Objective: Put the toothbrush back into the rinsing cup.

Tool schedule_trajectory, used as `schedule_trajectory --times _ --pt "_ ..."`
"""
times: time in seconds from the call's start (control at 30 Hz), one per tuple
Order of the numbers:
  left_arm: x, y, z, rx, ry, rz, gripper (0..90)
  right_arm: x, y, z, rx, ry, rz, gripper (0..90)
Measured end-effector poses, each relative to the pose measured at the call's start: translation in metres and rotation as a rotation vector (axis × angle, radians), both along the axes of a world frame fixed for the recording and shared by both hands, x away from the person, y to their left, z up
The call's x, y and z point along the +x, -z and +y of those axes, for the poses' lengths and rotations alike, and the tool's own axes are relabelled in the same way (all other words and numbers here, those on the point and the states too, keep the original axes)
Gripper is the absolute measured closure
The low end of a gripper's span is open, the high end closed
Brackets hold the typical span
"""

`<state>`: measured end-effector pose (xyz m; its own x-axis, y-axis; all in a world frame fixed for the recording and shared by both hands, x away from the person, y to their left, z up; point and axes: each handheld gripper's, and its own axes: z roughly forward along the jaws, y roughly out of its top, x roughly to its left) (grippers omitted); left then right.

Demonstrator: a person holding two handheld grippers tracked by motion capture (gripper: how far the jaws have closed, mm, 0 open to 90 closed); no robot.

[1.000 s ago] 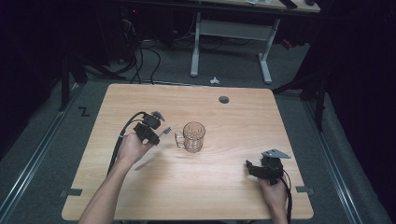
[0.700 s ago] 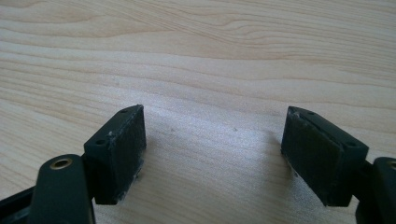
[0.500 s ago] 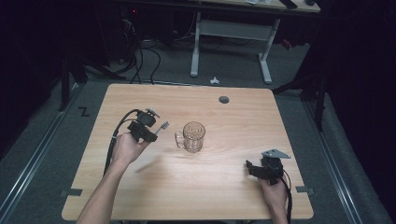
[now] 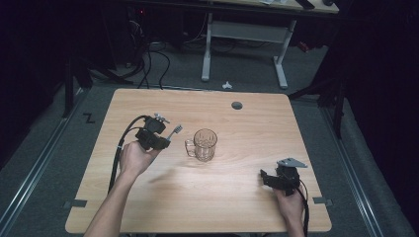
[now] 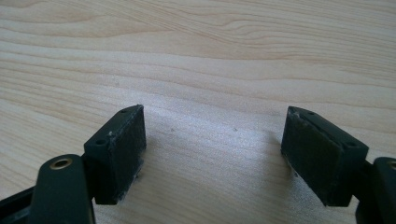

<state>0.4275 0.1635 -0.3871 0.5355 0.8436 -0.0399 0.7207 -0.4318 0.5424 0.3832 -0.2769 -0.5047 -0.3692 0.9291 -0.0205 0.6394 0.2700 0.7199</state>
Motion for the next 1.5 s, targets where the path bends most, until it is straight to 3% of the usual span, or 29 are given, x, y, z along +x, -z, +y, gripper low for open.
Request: schedule_trajectory --times 0.47,0.57,0.83,1.0,1.27,1.5 --pt "-0.009 -0.012 -0.003 -0.163 0.03 -0.09 80.0 0.0 0.0 0.0 0.001 0.0 -0.001 22.1" --pt "-0.01 -0.014 -0.004 -0.178 0.033 -0.112 80.0 0.0 0.0 0.0 0.001 0.001 -0.001 22.1" --pt "-0.01 -0.015 -0.004 -0.206 0.038 -0.122 79.9 0.0 0.0 0.0 0.001 0.0 0.001 22.1" --pt "-0.011 -0.017 -0.006 -0.24 0.036 -0.155 80.0 0.0 0.0 0.0 0.0 0.0 0.0 22.1" --pt "-0.01 -0.016 -0.009 -0.248 0.043 -0.175 80.1 0.0 0.0 0.0 0.0 0.001 0.0 22.1" --pt "-0.01 -0.016 -0.013 -0.293 0.043 -0.218 80.2 0.0 0.0 0.0 0.0 0.001 0.0 22.1"
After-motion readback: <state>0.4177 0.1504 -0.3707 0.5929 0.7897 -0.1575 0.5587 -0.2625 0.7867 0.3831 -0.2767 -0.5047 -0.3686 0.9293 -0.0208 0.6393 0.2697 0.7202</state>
